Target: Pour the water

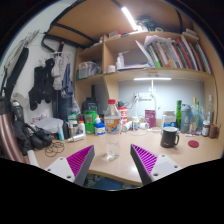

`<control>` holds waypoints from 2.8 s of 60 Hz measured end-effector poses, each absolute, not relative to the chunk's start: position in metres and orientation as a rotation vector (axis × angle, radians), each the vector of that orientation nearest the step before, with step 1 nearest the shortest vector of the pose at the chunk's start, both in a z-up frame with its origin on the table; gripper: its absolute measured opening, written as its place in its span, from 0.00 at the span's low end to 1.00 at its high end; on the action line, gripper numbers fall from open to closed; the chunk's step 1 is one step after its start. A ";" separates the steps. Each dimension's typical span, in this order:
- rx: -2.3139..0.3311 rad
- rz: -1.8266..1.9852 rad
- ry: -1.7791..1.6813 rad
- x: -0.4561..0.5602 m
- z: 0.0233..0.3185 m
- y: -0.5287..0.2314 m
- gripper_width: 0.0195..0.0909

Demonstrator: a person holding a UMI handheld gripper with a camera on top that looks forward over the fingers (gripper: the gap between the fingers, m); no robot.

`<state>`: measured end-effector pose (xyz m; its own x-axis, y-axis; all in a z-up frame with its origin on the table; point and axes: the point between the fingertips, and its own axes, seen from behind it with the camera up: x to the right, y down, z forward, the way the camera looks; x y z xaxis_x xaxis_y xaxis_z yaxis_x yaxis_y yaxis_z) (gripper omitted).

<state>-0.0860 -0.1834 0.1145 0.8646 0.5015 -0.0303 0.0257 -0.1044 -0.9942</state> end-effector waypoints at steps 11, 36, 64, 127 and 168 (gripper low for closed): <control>-1.679 0.345 -0.357 -0.132 0.100 -0.111 0.87; -1.740 0.234 -0.261 -0.173 0.080 0.015 0.62; -1.699 0.330 -0.284 -0.170 0.090 0.031 0.33; -1.385 2.087 1.140 -0.069 0.201 0.100 0.32; -1.462 0.659 0.032 0.101 0.321 0.099 0.32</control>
<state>0.1014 0.0985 0.3213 0.8253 0.3915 -0.4070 -0.4294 -0.0330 -0.9025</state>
